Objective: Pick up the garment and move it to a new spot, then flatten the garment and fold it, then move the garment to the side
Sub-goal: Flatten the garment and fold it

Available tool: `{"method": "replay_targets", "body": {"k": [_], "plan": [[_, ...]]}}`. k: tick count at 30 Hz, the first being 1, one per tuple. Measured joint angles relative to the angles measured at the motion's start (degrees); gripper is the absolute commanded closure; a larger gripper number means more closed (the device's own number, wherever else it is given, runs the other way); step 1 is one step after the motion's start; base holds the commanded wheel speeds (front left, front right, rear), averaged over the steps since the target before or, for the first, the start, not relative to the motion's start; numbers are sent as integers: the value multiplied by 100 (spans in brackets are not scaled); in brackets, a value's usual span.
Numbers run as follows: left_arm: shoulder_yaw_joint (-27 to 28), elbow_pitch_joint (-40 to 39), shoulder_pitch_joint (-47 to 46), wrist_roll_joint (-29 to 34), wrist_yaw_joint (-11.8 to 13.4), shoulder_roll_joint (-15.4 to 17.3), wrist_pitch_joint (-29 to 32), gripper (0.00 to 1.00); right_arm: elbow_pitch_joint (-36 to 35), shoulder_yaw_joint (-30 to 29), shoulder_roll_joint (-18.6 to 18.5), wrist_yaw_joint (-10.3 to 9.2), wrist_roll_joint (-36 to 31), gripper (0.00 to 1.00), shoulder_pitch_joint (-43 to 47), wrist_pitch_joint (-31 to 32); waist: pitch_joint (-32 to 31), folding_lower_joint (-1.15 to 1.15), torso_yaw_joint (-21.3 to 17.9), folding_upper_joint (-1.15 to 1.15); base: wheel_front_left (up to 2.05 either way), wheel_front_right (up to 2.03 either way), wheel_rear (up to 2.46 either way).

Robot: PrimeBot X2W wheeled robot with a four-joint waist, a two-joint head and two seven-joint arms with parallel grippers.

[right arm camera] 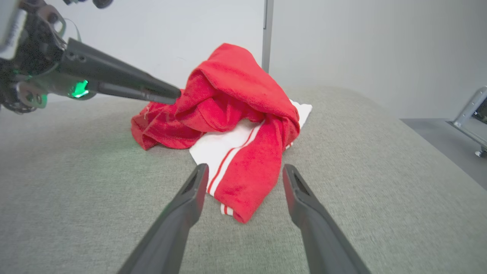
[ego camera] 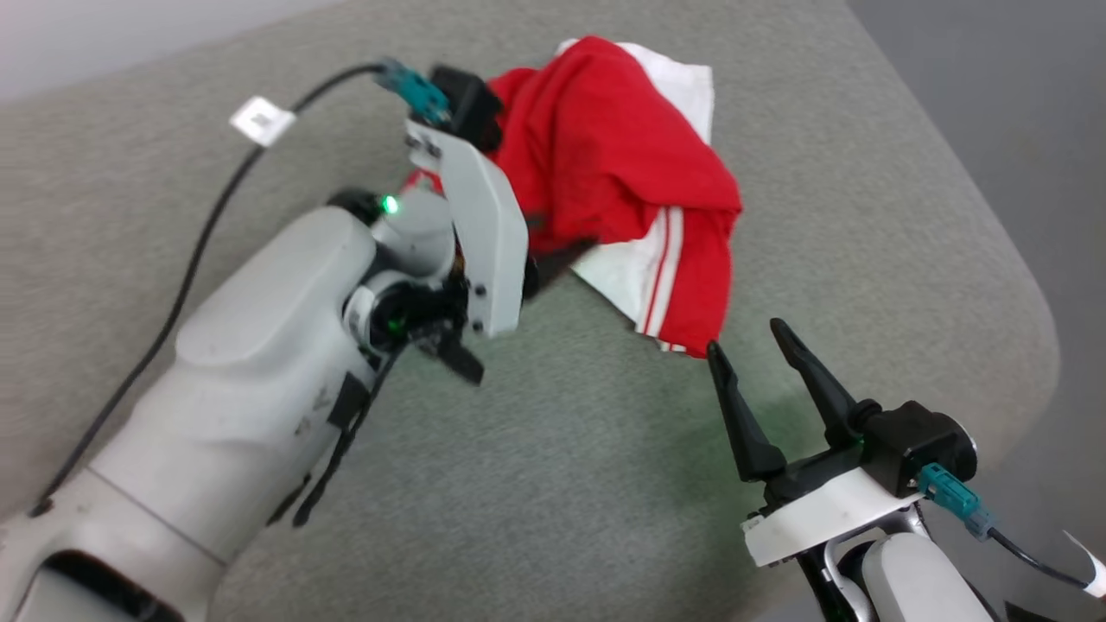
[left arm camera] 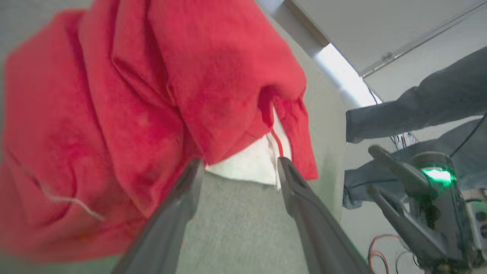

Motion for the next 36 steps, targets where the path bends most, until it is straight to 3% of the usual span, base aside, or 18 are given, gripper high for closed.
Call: {"method": "replay_targets", "body": {"k": [4, 7, 19, 27, 36], "plan": [[-175, -347, 161, -341, 0, 174, 565, 0, -12, -57, 1, 0, -111, 0, -10, 57, -88, 0, 202, 0, 0, 0, 0], [-176, -454, 225, -455, 20, 175, 666, 0, -54, -46, 0, 0, -125, 0, -19, 82, -137, 0, 298, 0, 0, 0, 0], [-190, -102, 264, -269, 267, -3, 380, 0, -57, 43, 0, 0, 126, 0, -68, 20, 76, 0, -63, 0, 0, 0, 0], [-134, 256, 138, -243, 252, -87, 215, 0, 30, 122, -2, 0, 208, 0, -70, -20, 199, 0, -359, 0, 0, 0, 0], [-325, 552, 83, -12, 155, -107, 110, 0, 52, 125, -2, 0, 229, 0, -80, -37, 265, 0, -395, 0, 0, 0, 0]]}}
